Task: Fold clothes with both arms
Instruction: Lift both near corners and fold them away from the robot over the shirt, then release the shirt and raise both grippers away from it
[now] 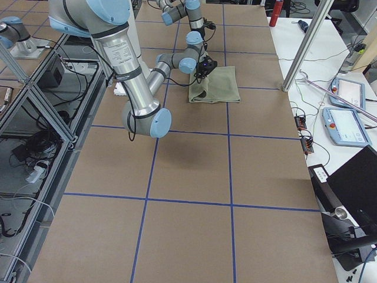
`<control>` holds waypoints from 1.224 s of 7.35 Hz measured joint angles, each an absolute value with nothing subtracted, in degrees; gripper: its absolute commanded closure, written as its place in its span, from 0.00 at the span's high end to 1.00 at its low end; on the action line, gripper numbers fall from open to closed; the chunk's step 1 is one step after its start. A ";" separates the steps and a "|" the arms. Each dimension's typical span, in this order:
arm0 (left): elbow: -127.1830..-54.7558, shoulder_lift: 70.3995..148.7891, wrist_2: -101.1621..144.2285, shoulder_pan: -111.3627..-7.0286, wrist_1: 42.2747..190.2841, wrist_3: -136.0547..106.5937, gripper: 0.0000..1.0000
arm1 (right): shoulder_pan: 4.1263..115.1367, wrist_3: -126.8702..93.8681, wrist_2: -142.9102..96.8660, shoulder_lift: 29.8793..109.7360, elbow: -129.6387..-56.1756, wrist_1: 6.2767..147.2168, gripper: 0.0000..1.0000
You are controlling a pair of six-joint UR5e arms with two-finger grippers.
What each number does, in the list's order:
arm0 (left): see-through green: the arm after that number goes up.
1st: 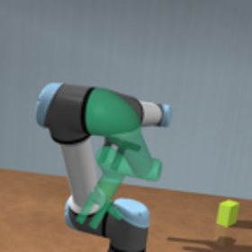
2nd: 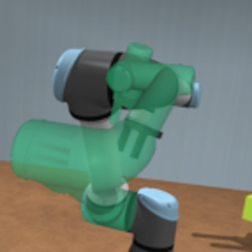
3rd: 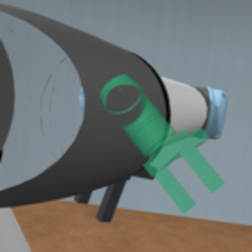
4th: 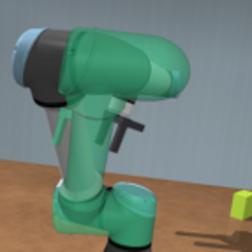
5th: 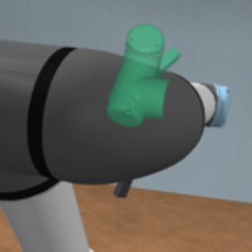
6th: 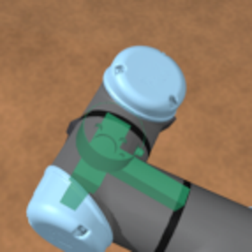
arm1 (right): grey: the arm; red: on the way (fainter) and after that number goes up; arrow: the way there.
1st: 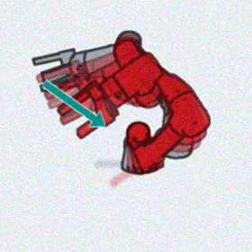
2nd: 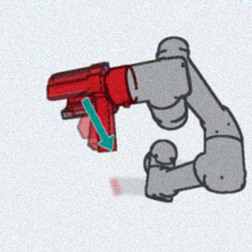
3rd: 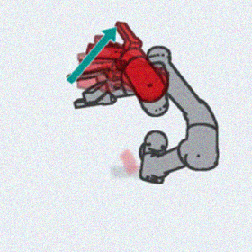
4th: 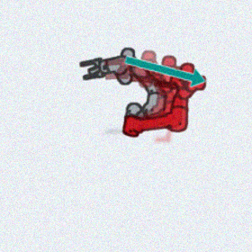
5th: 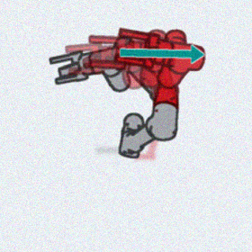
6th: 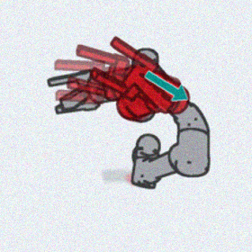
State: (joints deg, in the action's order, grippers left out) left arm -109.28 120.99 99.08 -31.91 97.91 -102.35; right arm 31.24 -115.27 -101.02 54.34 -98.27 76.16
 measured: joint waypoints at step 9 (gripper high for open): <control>-77.57 132.22 98.86 -41.51 113.92 -97.45 1.00 | 38.85 -113.75 -101.74 42.65 -72.53 66.56 1.00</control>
